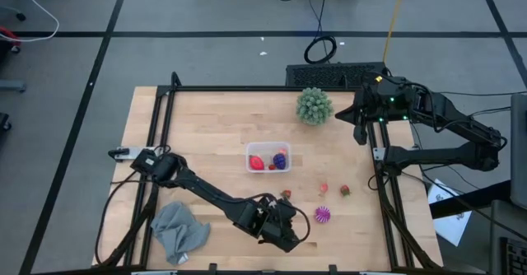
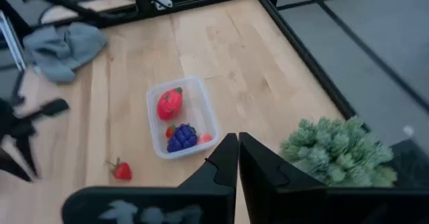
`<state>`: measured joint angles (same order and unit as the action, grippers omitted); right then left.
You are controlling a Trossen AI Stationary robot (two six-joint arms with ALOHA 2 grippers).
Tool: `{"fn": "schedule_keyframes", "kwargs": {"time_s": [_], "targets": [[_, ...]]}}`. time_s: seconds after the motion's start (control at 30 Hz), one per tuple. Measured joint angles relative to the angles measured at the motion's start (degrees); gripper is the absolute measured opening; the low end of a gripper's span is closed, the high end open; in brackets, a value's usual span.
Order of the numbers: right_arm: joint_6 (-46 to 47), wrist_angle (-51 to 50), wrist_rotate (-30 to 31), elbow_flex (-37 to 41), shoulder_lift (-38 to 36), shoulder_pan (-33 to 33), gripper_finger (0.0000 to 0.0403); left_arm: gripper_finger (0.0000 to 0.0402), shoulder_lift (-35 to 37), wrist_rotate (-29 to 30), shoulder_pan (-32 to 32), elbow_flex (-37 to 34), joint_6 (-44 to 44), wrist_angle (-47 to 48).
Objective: Pick and placing Produce into tupperware
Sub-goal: Put the left red strawberry into the transparent bin
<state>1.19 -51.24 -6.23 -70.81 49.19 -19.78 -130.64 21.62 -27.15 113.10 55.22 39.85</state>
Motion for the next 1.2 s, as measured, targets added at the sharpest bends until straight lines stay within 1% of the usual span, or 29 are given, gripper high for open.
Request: {"fn": "schedule_keyframes", "kwargs": {"time_s": [0.07,0.13,0.3,0.37,0.47,0.67,0.73,0.8,0.9,1.2], "targets": [[2.67,0.02,-0.01,0.00,0.00,-0.01,0.0004,0.0037,-0.14,-1.16,0.60,-0.17,-0.02,1.82],[4.04,0.00,0.00,0.00,0.00,0.01,0.0004,0.0037,-0.32,-2.71,1.51,-0.03,-0.01,1.31],[4.20,-0.03,-0.01,0.00,-0.02,0.00,0.0004,0.0038,-0.08,-6.63,3.45,-0.04,-1.26,1.86],[4.20,-0.04,-0.01,0.00,-0.02,-0.01,0.0004,0.0045,-0.08,-7.56,4.01,-0.04,-1.29,1.88],[4.20,-0.18,-0.01,0.00,-0.02,-0.01,0.0004,0.0071,-0.08,-8.78,4.72,-0.04,-1.08,2.03],[4.18,-0.96,-0.01,0.00,-0.02,0.01,0.0004,0.0144,-0.03,-9.53,6.22,-0.04,1.44,1.88],[4.17,-0.93,-0.01,0.00,-0.02,0.01,0.0004,0.0162,-0.03,-11.06,6.68,-0.04,1.37,1.96],[4.17,-0.93,-0.02,0.00,-0.02,0.00,0.0004,0.0174,-0.03,-11.15,6.97,-0.04,0.89,2.06],[4.16,-0.94,-0.01,0.00,-0.02,0.01,0.0004,0.0181,-0.01,-11.16,7.47,-0.04,0.75,2.79],[4.16,-0.92,-0.03,0.00,-0.02,0.01,0.0004,0.0182,-0.01,-10.83,9.49,-0.04,0.62,6.90]]}}
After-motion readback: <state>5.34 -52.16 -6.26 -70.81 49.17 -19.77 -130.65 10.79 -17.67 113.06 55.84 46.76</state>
